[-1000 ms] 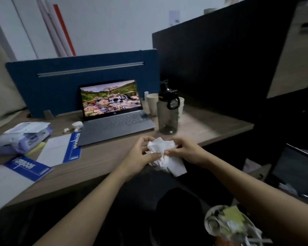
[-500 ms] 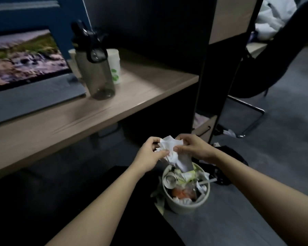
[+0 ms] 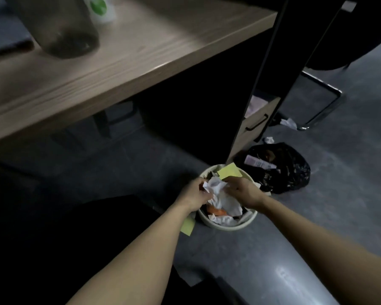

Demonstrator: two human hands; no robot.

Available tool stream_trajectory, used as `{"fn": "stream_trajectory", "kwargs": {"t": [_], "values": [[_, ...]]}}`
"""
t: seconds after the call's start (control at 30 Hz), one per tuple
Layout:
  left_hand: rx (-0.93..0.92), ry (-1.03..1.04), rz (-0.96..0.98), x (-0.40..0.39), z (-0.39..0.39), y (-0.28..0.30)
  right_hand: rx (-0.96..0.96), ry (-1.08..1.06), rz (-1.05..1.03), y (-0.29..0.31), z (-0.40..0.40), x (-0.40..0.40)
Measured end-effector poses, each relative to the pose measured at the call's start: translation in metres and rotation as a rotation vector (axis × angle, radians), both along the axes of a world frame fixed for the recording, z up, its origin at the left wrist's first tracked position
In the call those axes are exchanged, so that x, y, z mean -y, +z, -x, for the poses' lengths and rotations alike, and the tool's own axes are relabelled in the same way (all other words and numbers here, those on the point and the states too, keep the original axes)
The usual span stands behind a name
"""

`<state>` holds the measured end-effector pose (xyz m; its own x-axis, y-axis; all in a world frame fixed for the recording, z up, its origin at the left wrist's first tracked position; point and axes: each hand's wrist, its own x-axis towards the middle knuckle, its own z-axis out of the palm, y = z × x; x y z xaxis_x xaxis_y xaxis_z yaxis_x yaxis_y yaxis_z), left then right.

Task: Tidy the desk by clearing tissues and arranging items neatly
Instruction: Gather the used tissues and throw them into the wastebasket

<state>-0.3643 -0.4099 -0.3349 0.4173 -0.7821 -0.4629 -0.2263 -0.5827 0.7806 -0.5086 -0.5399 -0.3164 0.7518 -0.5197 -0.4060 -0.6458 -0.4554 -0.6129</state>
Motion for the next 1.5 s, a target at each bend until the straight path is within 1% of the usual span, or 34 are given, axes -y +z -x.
{"fn": "stream_trajectory", "kwargs": {"t": [0.07, 0.23, 0.33, 0.43, 0.53, 0.77, 0.93, 1.03, 1.13, 1.23, 1.4, 1.5], "values": [[-0.048, -0.005, -0.022, 0.000, 0.000, -0.016, -0.012, -0.028, -0.016, -0.017, 0.001, 0.000], [-0.099, -0.027, -0.039, 0.009, 0.000, -0.044, -0.056, -0.103, -0.046, -0.045, 0.000, 0.002], [-0.193, -0.042, -0.059, 0.017, 0.003, -0.055, -0.093, -0.137, -0.040, -0.054, -0.001, 0.008], [-0.168, -0.089, -0.098, 0.018, 0.003, -0.062, -0.128, -0.155, -0.036, -0.058, -0.001, 0.012], [-0.162, -0.073, -0.132, 0.016, 0.001, -0.066, -0.135, -0.168, -0.028, -0.059, 0.001, 0.012], [-0.127, -0.055, -0.120, 0.015, -0.004, -0.059, -0.106, -0.158, 0.001, -0.049, 0.002, 0.010], [-0.044, -0.017, -0.048, 0.016, -0.011, -0.032, -0.034, -0.135, 0.031, -0.028, -0.006, 0.006], [0.005, 0.032, 0.048, 0.013, -0.020, -0.011, 0.025, -0.113, 0.062, -0.010, -0.015, 0.000], [0.016, 0.109, 0.164, 0.003, -0.034, 0.017, 0.104, -0.088, 0.086, 0.012, -0.028, -0.010], [0.057, 0.173, 0.249, -0.018, -0.051, 0.049, 0.193, -0.037, 0.119, 0.039, -0.044, -0.022], [0.143, 0.177, 0.312, -0.071, -0.072, 0.101, 0.318, 0.014, 0.178, 0.083, -0.070, -0.051], [0.194, 0.214, 0.361, -0.107, -0.078, 0.140, 0.406, 0.034, 0.224, 0.115, -0.086, -0.075]]}}
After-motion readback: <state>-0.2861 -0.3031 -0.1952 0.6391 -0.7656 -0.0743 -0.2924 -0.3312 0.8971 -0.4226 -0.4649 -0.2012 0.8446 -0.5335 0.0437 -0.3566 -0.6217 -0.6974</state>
